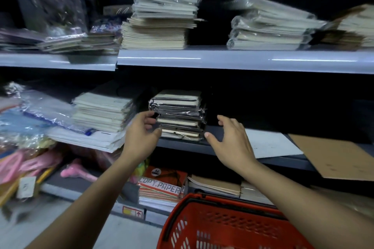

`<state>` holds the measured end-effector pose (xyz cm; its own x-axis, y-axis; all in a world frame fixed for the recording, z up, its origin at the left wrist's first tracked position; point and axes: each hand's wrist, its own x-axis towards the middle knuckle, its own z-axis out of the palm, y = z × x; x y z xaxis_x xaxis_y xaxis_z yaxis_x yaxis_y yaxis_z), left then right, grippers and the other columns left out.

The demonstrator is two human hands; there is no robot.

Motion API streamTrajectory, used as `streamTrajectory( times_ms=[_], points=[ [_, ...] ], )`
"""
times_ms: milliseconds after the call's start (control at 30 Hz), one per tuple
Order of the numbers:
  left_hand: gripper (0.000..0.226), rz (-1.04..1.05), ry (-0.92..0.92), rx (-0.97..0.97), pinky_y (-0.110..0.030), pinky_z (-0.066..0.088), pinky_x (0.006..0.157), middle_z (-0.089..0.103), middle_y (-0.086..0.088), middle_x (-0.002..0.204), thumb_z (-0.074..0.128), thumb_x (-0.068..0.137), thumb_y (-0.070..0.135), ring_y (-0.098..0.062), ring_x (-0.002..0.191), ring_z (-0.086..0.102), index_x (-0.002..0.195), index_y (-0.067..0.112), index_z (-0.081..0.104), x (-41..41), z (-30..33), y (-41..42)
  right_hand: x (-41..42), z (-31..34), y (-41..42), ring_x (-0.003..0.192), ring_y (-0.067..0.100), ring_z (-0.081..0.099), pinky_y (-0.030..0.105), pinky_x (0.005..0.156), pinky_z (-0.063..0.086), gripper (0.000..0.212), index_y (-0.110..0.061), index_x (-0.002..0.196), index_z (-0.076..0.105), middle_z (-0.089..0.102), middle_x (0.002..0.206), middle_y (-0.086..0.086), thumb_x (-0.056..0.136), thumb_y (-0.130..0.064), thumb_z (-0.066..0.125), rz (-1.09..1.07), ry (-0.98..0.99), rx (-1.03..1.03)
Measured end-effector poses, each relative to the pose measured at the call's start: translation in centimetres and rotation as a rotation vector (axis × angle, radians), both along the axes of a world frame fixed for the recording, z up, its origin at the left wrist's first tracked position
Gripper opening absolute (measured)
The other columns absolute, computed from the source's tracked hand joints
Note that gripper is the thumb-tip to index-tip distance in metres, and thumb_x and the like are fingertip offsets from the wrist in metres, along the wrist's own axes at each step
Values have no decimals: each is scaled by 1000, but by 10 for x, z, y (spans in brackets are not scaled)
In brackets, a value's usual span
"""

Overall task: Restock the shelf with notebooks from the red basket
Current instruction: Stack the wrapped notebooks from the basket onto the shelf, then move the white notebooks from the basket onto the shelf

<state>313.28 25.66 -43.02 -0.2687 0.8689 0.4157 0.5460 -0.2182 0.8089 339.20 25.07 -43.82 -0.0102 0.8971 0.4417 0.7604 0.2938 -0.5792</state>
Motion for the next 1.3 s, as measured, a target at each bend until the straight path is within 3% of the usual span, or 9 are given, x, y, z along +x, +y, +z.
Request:
streamTrajectory(
  times_ms=[233, 400, 500, 867, 1067, 1233, 1300],
  points=[
    [50, -80, 39, -24, -39, 55, 96, 64, 12, 104, 75, 88, 14, -13, 95, 63, 134, 21, 58, 27, 1, -30, 24, -10, -34, 139, 14, 41, 28, 109, 38, 69, -20, 157, 42, 51, 143, -5, 98, -50, 64, -7, 6, -3],
    [50, -121, 83, -48, -30, 52, 95, 64, 13, 109, 74, 90, 12, -9, 102, 61, 135, 22, 57, 51, 5, -52, 45, -15, -56, 136, 14, 42, 30, 109, 39, 64, -19, 152, 47, 53, 140, -6, 99, -50, 63, -13, -21, 7],
    [47, -128, 107, -51, -32, 52, 96, 65, 12, 108, 74, 89, 12, -6, 101, 60, 132, 22, 60, 65, 3, -63, 60, -20, -69, 134, 15, 42, 32, 108, 41, 61, -20, 150, 50, 54, 138, -5, 98, -49, 63, -14, -46, 0],
    [42, -222, 140, -135, -34, 53, 92, 65, 11, 106, 75, 89, 15, -10, 101, 60, 129, 22, 63, 114, -38, -75, 117, -57, -97, 127, 21, 48, 34, 103, 42, 54, -18, 145, 57, 57, 130, 0, 97, -43, 66, -97, -110, -103],
    [37, -287, 155, -217, -34, 54, 92, 63, 11, 108, 73, 91, 15, -10, 102, 60, 126, 24, 64, 137, -66, -72, 140, -77, -96, 130, 18, 39, 29, 105, 39, 53, -15, 147, 53, 47, 135, -3, 100, -38, 61, -116, -167, -111],
    [33, -327, 192, -299, -16, 49, 83, 66, 9, 107, 71, 91, 13, -5, 97, 62, 121, 25, 65, 151, -91, -63, 150, -85, -88, 144, 20, 29, 37, 101, 53, 56, -15, 149, 49, 32, 153, -1, 99, -37, 60, -137, -219, -68],
    [30, -347, 211, -350, -19, 50, 84, 67, 9, 105, 71, 90, 13, -5, 95, 63, 116, 25, 67, 155, -103, -59, 151, -85, -83, 150, 22, 25, 37, 97, 55, 59, -14, 151, 46, 26, 161, 2, 98, -34, 62, -145, -258, -29]
  ],
)
